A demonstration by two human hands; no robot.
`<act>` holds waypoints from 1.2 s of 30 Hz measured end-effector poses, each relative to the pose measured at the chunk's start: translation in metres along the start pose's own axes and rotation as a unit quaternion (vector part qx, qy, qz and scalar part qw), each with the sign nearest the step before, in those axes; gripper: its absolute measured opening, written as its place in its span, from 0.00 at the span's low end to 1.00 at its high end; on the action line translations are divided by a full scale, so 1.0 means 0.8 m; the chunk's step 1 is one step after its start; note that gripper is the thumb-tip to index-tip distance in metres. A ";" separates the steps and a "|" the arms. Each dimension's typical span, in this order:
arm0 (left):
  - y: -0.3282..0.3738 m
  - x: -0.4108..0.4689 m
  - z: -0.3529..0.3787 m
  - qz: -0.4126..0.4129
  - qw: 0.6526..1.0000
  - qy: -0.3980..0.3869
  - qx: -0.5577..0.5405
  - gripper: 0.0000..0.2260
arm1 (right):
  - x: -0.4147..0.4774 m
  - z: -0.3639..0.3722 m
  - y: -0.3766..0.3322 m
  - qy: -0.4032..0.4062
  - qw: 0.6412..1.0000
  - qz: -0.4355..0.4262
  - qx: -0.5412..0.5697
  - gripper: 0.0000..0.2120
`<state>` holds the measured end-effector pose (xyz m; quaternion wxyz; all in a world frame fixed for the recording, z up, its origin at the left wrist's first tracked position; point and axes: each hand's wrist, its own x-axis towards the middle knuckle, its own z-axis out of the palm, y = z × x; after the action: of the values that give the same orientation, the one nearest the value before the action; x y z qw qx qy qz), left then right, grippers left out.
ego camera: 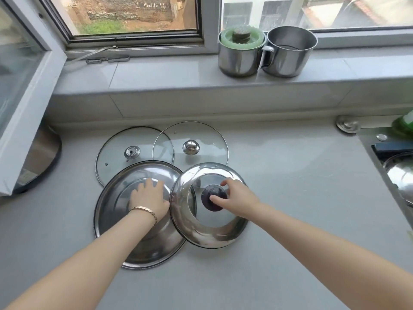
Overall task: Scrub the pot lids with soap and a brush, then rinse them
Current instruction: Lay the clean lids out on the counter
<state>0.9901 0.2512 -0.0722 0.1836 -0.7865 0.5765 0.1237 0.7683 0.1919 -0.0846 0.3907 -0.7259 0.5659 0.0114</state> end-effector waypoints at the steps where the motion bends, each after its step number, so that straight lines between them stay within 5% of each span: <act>1: 0.020 -0.001 -0.011 0.016 1.000 0.017 -0.021 0.15 | -0.003 -0.012 0.009 0.000 1.000 0.007 -0.002 0.23; 5: 0.127 -0.008 -0.053 0.111 0.989 0.012 -0.098 0.09 | -0.029 -0.078 0.073 -0.023 0.998 0.063 0.001 0.09; 13: 0.429 -0.034 -0.098 0.249 0.961 -0.021 -0.116 0.08 | -0.122 -0.247 0.329 0.024 0.980 0.176 -0.093 0.11; 25: 0.894 -0.026 -0.099 0.277 0.937 -0.088 -0.195 0.21 | -0.182 -0.437 0.674 0.153 0.938 0.306 -0.053 0.08; 32: 0.999 0.031 -0.090 0.171 0.963 -0.111 -0.176 0.17 | -0.190 -0.458 0.758 0.135 0.936 0.325 -0.021 0.08; 36: 0.993 0.028 -0.087 0.203 0.951 -0.075 -0.221 0.13 | -0.191 -0.462 0.775 0.132 0.935 0.328 -0.013 0.08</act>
<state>0.2393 -0.0108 -0.1341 0.0192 -0.6624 0.6667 0.3411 0.0413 0.0679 -0.1015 0.2773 -0.5002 0.8188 0.0499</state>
